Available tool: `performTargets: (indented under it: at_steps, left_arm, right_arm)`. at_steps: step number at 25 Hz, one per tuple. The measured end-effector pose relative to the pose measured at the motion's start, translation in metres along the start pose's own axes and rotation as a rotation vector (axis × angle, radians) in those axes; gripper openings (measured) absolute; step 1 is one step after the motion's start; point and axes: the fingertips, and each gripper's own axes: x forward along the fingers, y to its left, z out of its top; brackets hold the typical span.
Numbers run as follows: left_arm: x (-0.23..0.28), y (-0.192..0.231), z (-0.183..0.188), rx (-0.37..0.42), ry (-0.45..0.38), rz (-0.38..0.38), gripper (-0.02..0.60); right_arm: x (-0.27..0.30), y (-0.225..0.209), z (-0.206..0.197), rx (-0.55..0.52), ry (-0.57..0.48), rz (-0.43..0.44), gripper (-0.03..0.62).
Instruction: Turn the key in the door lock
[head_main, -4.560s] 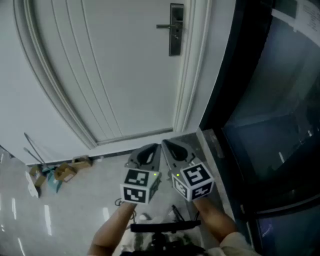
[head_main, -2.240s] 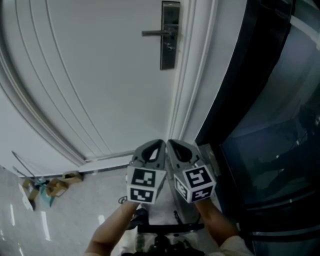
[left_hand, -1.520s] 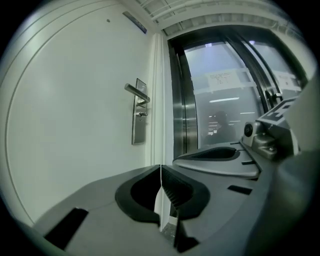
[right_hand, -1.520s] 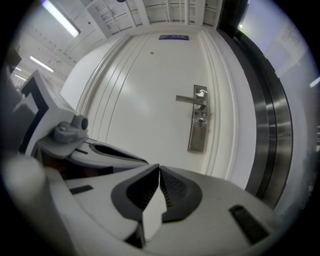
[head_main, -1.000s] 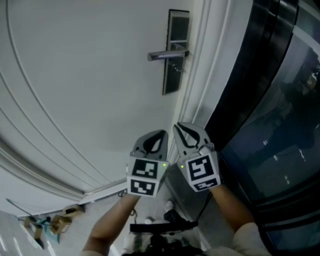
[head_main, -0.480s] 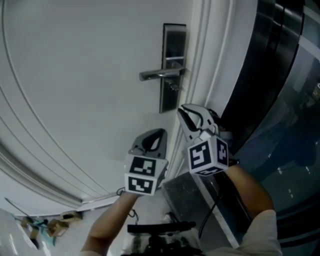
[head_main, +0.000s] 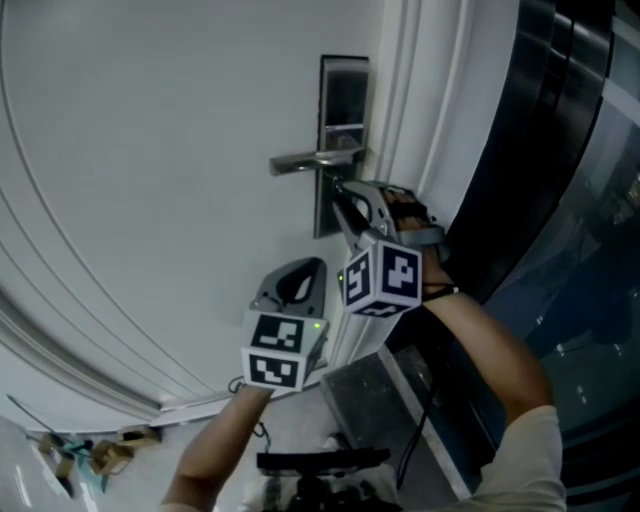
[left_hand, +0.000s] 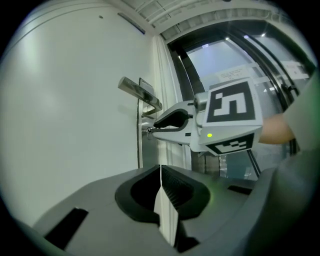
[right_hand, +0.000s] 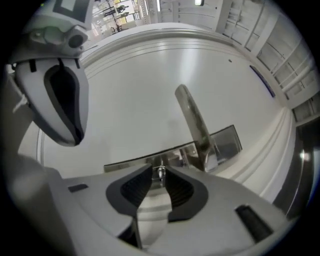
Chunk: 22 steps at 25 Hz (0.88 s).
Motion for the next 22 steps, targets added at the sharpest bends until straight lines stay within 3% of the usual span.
performTargets:
  at_steps: [3, 5, 9, 13, 18, 22]
  left_arm:
    - [-0.001, 0.0, -0.002, -0.001, 0.0, -0.002, 0.02]
    - [-0.002, -0.001, -0.004, -0.002, 0.004, -0.002, 0.02]
    - [-0.002, -0.001, -0.008, -0.007, 0.011, -0.004, 0.02]
    - [-0.002, -0.001, -0.008, -0.01, 0.008, -0.008, 0.02]
    - [-0.003, 0.0, -0.004, -0.013, -0.003, -0.009, 0.02]
    - [-0.004, -0.002, -0.006, -0.014, -0.002, -0.012, 0.02]
  right_arm:
    - [0.011, -0.006, -0.01, 0.077, 0.031, -0.018, 0.098]
    - [0.013, -0.007, -0.013, 0.147, 0.022, -0.009, 0.063]
    - [0.013, -0.007, -0.014, 0.37, -0.016, 0.018, 0.025]
    - [0.013, -0.012, -0.015, 0.732, -0.056, 0.072, 0.025]
    - [0.015, -0.019, -0.021, 1.367, -0.141, 0.201, 0.034]
    - [0.014, -0.02, -0.023, 1.608, -0.189, 0.227, 0.035]
